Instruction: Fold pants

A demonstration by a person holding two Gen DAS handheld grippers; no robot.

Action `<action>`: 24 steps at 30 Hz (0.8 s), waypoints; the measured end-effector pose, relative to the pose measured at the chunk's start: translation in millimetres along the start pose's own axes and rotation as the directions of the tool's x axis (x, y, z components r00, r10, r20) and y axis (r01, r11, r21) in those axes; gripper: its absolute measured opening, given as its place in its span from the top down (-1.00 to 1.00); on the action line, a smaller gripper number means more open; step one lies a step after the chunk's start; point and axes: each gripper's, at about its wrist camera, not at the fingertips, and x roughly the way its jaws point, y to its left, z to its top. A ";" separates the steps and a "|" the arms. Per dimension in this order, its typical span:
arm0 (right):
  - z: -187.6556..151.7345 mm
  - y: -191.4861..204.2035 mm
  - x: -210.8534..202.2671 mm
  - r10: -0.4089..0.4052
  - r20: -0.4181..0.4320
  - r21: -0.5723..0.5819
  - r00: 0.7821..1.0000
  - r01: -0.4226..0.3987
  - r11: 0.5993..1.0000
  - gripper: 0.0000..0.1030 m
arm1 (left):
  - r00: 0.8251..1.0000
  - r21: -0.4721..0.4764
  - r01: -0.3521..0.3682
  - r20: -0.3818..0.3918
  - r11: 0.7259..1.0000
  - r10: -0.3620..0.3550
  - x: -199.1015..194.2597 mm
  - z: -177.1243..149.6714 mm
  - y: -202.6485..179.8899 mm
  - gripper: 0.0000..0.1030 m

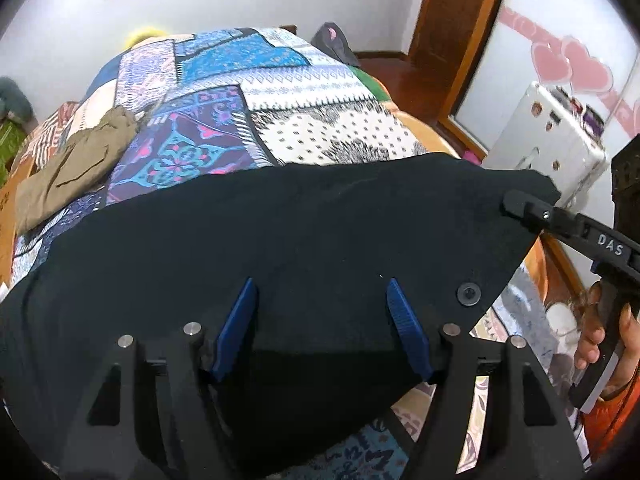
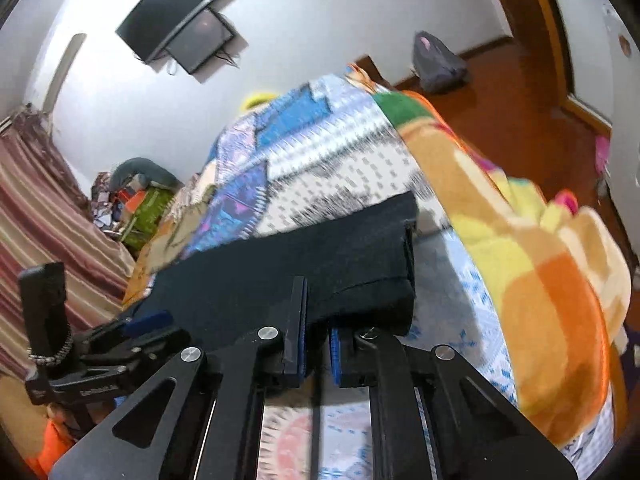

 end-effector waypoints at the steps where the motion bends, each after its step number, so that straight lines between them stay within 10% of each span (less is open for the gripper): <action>1: 3.6 5.6 -2.0 0.006 0.012 -0.012 1.000 -0.005 1.000 0.85 | 1.000 -0.007 -0.001 0.014 1.000 0.001 -5.3 0.3 3.3 -0.33; 15: 46.3 127.9 -5.8 0.152 0.122 -0.231 0.981 -0.121 0.965 0.85 | 0.970 -0.167 -0.082 0.214 0.983 0.117 -99.1 -17.0 99.8 -0.33; 24: 26.5 213.5 54.3 0.235 -0.010 -0.367 0.972 -0.222 0.903 0.85 | 0.943 -0.301 -0.140 0.249 0.943 0.220 -141.3 -61.7 168.1 -0.33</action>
